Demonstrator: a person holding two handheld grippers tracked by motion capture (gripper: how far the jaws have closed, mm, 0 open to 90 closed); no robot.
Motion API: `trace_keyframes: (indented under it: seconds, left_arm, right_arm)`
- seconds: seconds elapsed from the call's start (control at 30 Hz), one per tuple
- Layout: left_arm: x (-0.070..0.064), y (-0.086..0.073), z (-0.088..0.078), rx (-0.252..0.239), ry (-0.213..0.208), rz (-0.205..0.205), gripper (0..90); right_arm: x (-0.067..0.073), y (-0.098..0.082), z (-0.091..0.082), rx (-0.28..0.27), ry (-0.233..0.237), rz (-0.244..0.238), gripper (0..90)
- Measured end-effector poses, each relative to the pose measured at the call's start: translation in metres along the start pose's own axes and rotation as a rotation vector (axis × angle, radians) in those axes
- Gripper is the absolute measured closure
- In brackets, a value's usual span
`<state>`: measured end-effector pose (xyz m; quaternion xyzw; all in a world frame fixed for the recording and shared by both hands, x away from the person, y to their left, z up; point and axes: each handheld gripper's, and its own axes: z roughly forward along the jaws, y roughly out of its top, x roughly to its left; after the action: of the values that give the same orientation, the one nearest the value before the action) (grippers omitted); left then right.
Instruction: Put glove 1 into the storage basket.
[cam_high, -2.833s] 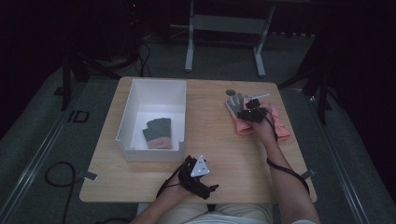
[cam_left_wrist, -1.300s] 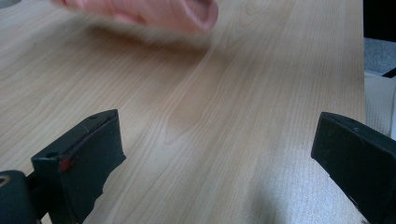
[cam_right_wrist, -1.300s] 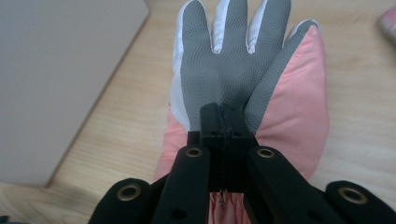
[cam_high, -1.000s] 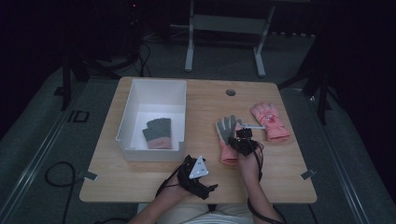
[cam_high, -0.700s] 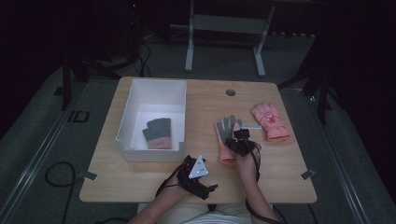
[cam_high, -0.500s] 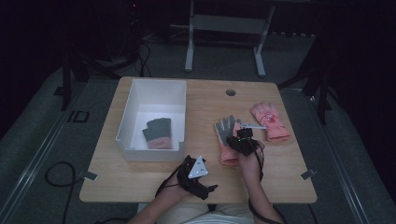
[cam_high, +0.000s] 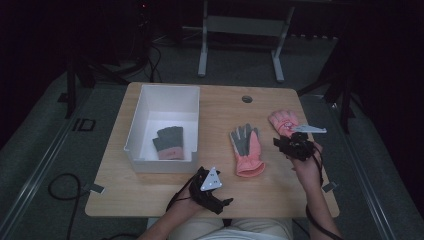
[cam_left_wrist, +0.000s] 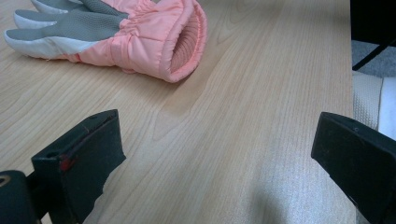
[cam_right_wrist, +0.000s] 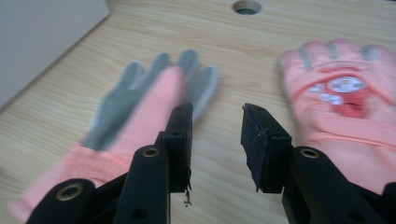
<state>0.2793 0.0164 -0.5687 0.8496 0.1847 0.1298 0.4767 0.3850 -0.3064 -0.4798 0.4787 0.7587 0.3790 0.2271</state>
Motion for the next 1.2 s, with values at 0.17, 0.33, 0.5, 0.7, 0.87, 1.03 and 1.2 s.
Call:
trace_keyframes:
  seconds: [0.17,0.33,0.5,0.7,0.87,1.03,1.2]
  left_arm:
    - [0.0,0.0,0.0,-0.003,-0.002,-0.006,1.8]
    - [0.0,-0.001,-0.001,-0.003,-0.006,-0.007,1.8]
    - [0.0,-0.001,0.0,-0.001,-0.005,-0.003,1.8]
    - [0.0,-0.001,0.0,0.0,-0.005,-0.002,1.8]
    - [0.0,-0.002,0.0,0.003,-0.01,-0.001,1.8]
    - [0.0,-0.002,0.0,0.001,-0.015,-0.003,1.8]
    - [0.001,-0.003,0.001,0.005,-0.019,-0.004,1.8]
  right_arm:
    - [-0.03,-0.004,-0.001,-0.007,-0.029,0.003,64.0]
    - [-0.063,-0.007,0.002,0.0,-0.085,0.001,63.8]
    - [-0.083,0.007,0.012,0.041,-0.149,-0.023,62.4]
    - [-0.093,0.024,0.031,0.048,-0.146,-0.024,58.4]
    - [-0.098,0.029,0.045,0.06,-0.146,-0.029,57.1]
    - [-0.103,0.027,0.057,0.073,-0.134,-0.029,55.3]
    - [-0.104,0.026,0.062,0.061,-0.114,-0.015,54.7]
